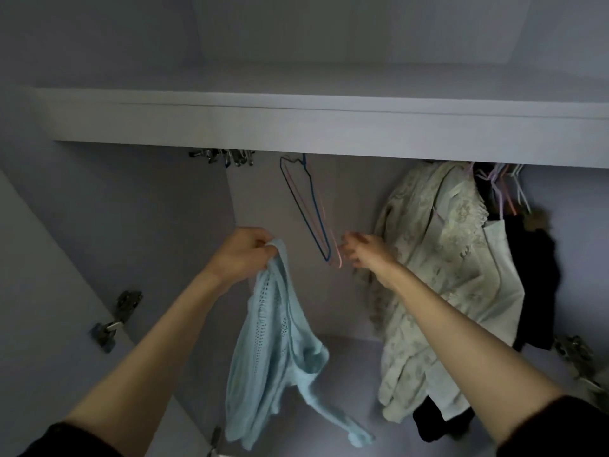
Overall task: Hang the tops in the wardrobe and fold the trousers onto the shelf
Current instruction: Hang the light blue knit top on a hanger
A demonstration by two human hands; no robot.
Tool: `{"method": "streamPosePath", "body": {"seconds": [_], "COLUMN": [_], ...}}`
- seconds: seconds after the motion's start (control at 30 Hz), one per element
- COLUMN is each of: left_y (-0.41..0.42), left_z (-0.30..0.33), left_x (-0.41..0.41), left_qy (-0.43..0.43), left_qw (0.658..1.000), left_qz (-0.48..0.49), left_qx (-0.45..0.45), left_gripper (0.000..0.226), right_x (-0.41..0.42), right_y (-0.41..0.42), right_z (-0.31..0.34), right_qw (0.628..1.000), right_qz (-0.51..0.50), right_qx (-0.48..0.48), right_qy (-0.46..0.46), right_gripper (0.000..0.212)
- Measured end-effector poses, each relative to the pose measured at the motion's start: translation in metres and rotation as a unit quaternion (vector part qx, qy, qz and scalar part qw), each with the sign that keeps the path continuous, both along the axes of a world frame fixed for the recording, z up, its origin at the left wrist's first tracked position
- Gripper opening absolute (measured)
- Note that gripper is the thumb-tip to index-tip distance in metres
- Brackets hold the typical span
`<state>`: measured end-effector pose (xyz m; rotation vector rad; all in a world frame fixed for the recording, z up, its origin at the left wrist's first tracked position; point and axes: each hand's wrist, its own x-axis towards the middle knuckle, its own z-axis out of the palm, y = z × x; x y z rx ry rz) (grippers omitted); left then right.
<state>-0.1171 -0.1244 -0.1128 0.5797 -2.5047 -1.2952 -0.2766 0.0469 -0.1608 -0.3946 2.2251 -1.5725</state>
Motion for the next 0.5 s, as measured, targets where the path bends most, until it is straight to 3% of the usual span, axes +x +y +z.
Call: {"method": "streamPosePath", "body": {"seconds": [0.1,0.2,0.33,0.43,0.5], "left_y": [-0.006,-0.019,-0.03,-0.031,-0.032], "left_z": [0.004,0.007,0.008,0.006,0.004], "left_x": [0.009,0.022,0.036,0.04,0.039], "left_qy": [-0.003,0.007,0.009,-0.006,-0.007], "left_qw": [1.0,0.999,0.999,0.998,0.999], "left_qz": [0.01,0.029,0.044,0.049,0.044], "left_qx": [-0.013,-0.027,-0.03,-0.027,-0.018], "left_gripper": [0.023,0.029,0.029,0.025,0.022], "right_x": [-0.002,-0.003,-0.002,-0.005,-0.005], "right_y": [-0.029,-0.042,-0.049,-0.052,-0.052], "right_z": [0.014,0.018,0.022,0.03,0.037], "right_qw": [0.998,0.995,0.993,0.992,0.988], "right_qz": [-0.011,-0.017,-0.013,-0.017,0.004], "right_qx": [-0.066,-0.083,-0.098,-0.104,-0.118], "right_qy": [-0.022,-0.054,-0.065,-0.064,-0.1], "right_gripper": [0.022,0.023,0.01,0.025,0.019]}}
